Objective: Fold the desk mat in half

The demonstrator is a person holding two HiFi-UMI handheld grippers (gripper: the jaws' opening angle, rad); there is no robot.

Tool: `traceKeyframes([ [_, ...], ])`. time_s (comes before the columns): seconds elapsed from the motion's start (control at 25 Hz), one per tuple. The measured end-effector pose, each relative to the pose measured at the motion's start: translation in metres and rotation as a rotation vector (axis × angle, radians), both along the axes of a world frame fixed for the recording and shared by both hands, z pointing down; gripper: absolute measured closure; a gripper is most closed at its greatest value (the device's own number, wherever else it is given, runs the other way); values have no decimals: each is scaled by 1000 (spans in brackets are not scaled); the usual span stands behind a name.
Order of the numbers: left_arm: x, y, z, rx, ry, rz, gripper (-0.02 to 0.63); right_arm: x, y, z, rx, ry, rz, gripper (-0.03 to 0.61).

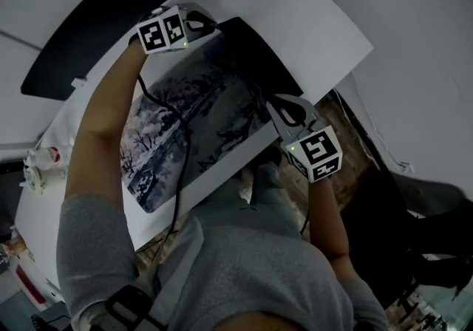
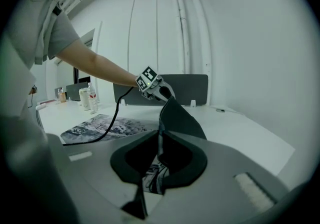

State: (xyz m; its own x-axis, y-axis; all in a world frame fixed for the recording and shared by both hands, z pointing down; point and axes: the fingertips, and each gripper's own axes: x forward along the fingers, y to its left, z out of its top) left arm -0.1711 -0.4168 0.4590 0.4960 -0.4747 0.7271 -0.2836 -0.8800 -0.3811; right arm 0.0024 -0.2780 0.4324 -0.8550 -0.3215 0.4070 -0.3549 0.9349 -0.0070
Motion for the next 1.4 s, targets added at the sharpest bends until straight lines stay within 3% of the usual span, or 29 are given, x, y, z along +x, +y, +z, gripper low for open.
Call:
traceKeyframes([
  [0.28, -24, 44, 5, 11, -23, -20, 578, -18, 42, 5, 1, 14, 9, 545],
  [0.68, -50, 105, 30, -18, -80, -113, 580, -37, 99, 13, -16, 6, -120, 545],
  [0.92, -67, 134, 31, 19, -81, -194, 578, -50, 127, 13, -13, -3, -168, 545],
  [1.4, -113, 195, 31, 39, -92, -203, 579, -97, 188, 26, -36, 3, -112, 545],
])
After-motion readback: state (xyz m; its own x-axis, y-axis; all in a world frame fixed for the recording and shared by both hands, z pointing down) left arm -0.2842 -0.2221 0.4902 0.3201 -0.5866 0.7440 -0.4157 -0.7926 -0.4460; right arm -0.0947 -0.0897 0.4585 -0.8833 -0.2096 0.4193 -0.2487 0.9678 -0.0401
